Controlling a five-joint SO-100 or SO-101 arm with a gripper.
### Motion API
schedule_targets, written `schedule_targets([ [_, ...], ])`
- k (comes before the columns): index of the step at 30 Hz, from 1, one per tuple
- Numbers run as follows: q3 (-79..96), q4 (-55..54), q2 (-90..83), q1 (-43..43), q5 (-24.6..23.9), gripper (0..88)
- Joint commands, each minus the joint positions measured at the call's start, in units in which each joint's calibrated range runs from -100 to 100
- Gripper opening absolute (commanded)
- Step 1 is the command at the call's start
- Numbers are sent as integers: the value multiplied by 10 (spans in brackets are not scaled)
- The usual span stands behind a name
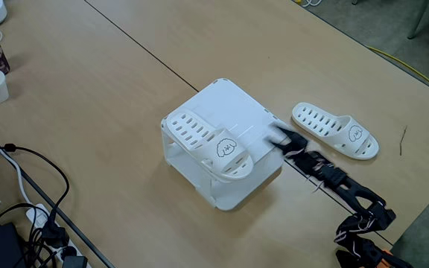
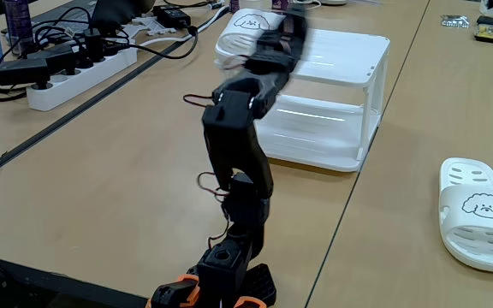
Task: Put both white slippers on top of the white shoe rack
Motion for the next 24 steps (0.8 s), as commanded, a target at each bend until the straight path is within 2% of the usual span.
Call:
schedule_targets([
  [1, 46, 0, -72, 193, 4, 276],
  [7, 179, -6, -73, 398, 4, 278],
  [11, 237, -17, -71, 474, 4, 279],
  [17, 302, -152, 1, 526, 4, 279],
  [24, 269, -338, 186, 526, 4, 279],
])
